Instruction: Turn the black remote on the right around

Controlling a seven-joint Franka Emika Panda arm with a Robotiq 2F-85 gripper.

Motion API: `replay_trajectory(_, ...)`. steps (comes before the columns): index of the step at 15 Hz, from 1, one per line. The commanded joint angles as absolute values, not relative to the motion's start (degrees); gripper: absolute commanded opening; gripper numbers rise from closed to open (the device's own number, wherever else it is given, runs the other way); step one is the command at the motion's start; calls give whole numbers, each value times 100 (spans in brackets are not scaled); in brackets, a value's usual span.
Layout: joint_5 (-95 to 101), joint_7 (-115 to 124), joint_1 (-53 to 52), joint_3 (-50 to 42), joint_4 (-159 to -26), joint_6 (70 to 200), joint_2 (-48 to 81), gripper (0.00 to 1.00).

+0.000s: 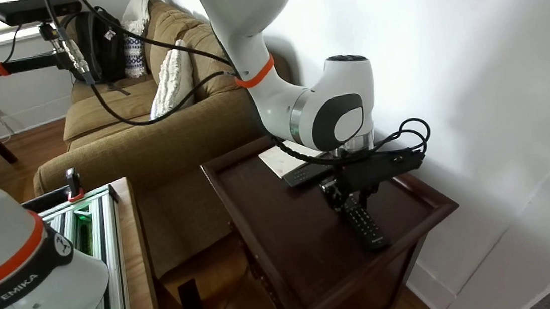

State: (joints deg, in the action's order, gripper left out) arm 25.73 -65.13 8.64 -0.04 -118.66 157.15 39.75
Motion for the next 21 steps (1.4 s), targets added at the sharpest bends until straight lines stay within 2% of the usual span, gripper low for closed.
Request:
replay_trajectory(1,2357,-6697,925,88,-11685,15349,4071,31)
replay_trajectory(8,1512,-5965,806,155,-11452,14412,4021,31)
replay_trajectory(21,949,-2435,649,79,-11259,14132,4093,31)
